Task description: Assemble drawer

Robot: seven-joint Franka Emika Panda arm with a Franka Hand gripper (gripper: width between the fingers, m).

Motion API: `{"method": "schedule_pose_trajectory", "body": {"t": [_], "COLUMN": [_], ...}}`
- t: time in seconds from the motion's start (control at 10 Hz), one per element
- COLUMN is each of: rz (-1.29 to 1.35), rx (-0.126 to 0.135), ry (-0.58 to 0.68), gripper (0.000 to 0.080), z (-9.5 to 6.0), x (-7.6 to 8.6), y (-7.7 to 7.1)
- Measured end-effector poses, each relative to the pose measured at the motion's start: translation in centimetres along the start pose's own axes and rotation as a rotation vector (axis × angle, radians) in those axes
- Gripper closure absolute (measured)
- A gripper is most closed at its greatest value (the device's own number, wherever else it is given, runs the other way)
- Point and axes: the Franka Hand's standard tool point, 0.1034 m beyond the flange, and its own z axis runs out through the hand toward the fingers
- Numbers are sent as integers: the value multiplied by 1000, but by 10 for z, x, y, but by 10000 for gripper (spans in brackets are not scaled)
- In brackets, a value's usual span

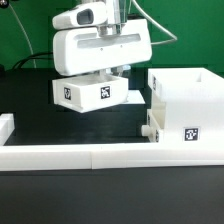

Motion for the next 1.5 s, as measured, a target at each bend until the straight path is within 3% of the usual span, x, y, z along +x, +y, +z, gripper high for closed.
{"method": "schedule_pose_trajectory", "body": {"t": [0.2, 0.4, 1.0, 1.5], "rz": [-196, -394, -766, -787], "rx": [-12, -10, -6, 21], "ry": [-3, -16, -35, -41], "gripper": [758, 758, 758, 758], "z": [-1, 1, 2, 10], "x": [15, 21, 17, 24], "y": [9, 16, 20, 18]}}
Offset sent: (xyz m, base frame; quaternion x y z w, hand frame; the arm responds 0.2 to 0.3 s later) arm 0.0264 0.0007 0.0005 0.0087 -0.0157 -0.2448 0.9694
